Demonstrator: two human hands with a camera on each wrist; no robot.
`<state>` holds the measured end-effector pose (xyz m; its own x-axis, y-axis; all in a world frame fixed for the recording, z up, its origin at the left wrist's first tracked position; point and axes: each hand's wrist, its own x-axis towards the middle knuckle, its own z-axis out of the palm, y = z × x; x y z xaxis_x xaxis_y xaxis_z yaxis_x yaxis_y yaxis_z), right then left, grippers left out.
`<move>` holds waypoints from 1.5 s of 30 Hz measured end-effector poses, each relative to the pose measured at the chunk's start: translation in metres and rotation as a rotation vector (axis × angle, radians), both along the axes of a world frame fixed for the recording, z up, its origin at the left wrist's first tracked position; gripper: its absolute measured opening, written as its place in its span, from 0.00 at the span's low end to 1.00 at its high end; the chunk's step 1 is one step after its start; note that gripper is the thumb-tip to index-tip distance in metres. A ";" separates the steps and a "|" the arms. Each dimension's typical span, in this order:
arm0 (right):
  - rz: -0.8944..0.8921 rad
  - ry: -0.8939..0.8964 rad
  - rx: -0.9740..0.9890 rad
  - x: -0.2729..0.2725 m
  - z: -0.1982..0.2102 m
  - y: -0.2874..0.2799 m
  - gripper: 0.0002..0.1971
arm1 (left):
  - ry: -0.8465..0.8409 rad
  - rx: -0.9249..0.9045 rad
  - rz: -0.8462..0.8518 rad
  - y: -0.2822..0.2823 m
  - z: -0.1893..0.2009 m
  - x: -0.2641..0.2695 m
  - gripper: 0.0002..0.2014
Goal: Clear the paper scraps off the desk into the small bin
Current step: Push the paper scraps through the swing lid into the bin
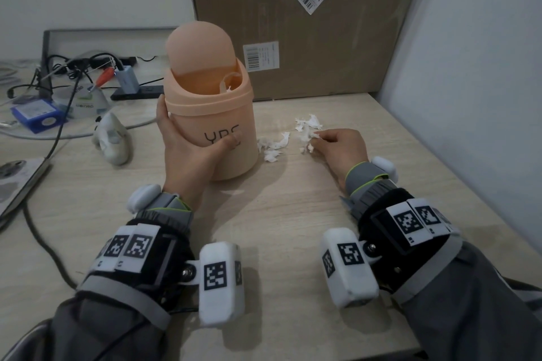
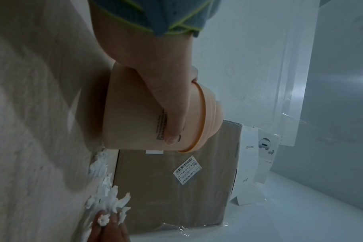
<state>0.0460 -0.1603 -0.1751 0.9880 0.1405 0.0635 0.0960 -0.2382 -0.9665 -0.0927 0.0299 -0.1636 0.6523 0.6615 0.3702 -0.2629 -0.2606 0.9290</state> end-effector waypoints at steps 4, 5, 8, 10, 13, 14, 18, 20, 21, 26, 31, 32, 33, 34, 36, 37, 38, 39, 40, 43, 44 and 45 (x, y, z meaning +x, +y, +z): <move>-0.035 -0.030 0.091 0.000 0.003 0.000 0.05 | 0.007 0.017 -0.004 -0.001 0.001 0.000 0.66; -0.038 -0.040 0.121 -0.001 0.006 -0.001 0.05 | 0.009 0.020 -0.009 -0.002 0.001 0.000 0.66; -0.034 -0.068 0.283 -0.007 0.017 -0.001 0.06 | 0.011 0.031 -0.012 -0.002 0.001 0.000 0.66; -0.030 -0.111 0.383 -0.012 0.029 -0.001 0.07 | 0.017 0.045 -0.009 -0.001 0.000 0.001 0.66; 0.005 -0.195 0.483 -0.020 0.050 0.001 0.09 | 0.027 0.063 -0.016 -0.001 -0.002 0.002 0.66; 0.034 -0.223 0.507 -0.024 0.058 0.003 0.09 | 0.031 0.071 -0.021 -0.001 -0.002 0.003 0.67; 0.141 -0.457 0.405 -0.036 0.092 0.022 0.08 | 0.041 0.085 -0.052 0.000 -0.003 0.004 0.66; 0.191 -0.573 0.291 -0.043 0.103 0.036 0.09 | 0.043 0.092 -0.068 -0.001 -0.003 0.004 0.66; 0.220 -0.605 0.231 -0.047 0.106 0.043 0.09 | 0.043 0.092 -0.076 -0.001 -0.003 0.003 0.66; 0.227 -0.750 -0.066 -0.055 0.102 0.063 0.07 | 0.043 0.106 -0.106 -0.004 -0.004 0.006 0.65; 0.306 -0.790 -0.407 -0.058 0.111 0.058 0.07 | 0.035 0.124 -0.133 -0.006 -0.004 0.007 0.66; 0.342 -0.800 -0.514 -0.057 0.113 0.056 0.10 | 0.035 0.124 -0.137 -0.007 -0.004 0.008 0.66; 0.370 -0.811 -0.573 -0.056 0.115 0.053 0.13 | 0.036 0.125 -0.139 -0.007 -0.004 0.008 0.66; 0.389 -0.813 -0.564 -0.055 0.115 0.051 0.17 | 0.035 0.124 -0.140 -0.006 -0.004 0.007 0.67; 0.364 -0.767 -0.342 -0.054 0.116 0.047 0.22 | 0.033 0.125 -0.137 -0.007 -0.004 0.007 0.67; 0.329 -0.733 -0.207 -0.055 0.115 0.045 0.23 | 0.033 0.125 -0.136 -0.007 -0.003 0.007 0.67; 0.293 -0.703 -0.111 -0.055 0.114 0.044 0.25 | 0.034 0.127 -0.136 -0.007 -0.003 0.007 0.67; 0.270 -0.684 -0.073 -0.055 0.112 0.043 0.26 | 0.036 0.129 -0.138 -0.007 -0.003 0.007 0.67; 0.277 -0.676 -0.083 -0.054 0.110 0.043 0.27 | 0.036 0.128 -0.139 -0.007 -0.003 0.007 0.67; 0.396 -0.711 -0.337 -0.056 0.104 0.044 0.32 | 0.025 0.117 -0.146 -0.008 -0.003 0.007 0.67; 0.428 -0.718 -0.455 -0.057 0.101 0.045 0.32 | 0.025 0.120 -0.148 -0.008 -0.003 0.007 0.66; 0.451 -0.703 -0.531 -0.057 0.100 0.046 0.30 | 0.028 0.125 -0.150 -0.008 -0.003 0.006 0.66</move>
